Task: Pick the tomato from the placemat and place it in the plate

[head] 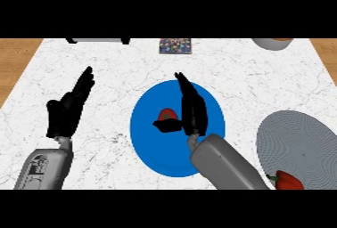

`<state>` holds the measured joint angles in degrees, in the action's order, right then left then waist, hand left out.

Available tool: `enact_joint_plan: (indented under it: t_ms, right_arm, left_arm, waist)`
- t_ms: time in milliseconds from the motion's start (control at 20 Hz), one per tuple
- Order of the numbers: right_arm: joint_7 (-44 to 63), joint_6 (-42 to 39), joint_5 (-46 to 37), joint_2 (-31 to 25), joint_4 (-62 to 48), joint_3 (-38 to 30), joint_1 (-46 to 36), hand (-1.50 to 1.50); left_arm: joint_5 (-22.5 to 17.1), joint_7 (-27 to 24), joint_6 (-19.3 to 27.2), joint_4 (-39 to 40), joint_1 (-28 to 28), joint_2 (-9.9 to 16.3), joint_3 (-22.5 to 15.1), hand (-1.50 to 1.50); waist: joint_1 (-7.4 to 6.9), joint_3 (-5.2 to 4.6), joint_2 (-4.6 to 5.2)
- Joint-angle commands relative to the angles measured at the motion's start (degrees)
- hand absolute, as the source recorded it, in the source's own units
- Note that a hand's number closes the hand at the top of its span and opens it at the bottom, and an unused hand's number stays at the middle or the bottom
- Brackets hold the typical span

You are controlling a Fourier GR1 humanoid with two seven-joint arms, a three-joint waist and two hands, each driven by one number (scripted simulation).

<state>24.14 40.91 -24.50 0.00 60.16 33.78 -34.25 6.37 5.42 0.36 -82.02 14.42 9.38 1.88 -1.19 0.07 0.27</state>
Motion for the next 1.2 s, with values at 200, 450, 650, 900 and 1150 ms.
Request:
enact_joint_plan:
  t_ms: [200, 450, 650, 900, 1150]
  right_arm:
    - [-4.3, 4.5, 5.2, -7.8, 17.1, -8.0, 12.5, -1.50]
    - [-9.7, 2.2, 10.2, -13.3, 28.9, -10.6, 25.4, -1.50]
    - [-12.0, -6.4, 18.6, -23.0, 39.2, -17.2, 33.0, -1.50]
    - [-21.2, -14.0, 25.1, -24.6, 34.4, -25.3, 35.2, -1.50]
    - [-28.1, -20.5, 29.9, -24.5, 33.2, -31.9, 39.8, -1.50]
  left_arm:
    - [0.5, 0.7, 0.8, -1.3, -1.9, 0.1, 0.6, 0.00]
    - [0.4, -1.9, 0.4, 2.7, -0.4, 0.5, 1.9, 0.00]
    - [-0.2, 3.2, -0.5, -2.1, -0.7, 1.0, 1.5, 0.00]
    - [-0.2, 0.4, -0.9, 0.0, -0.2, 1.5, 2.9, 0.00]
    - [0.9, 1.4, -0.2, -1.6, -0.7, -0.7, 1.1, 0.00]
  waist:
    - [2.05, -0.04, -0.57]
    - [2.26, -0.06, -0.35]
    - [2.19, -0.03, -0.46]
    - [1.48, -0.05, -0.25]
    - [1.42, -0.05, -0.29]
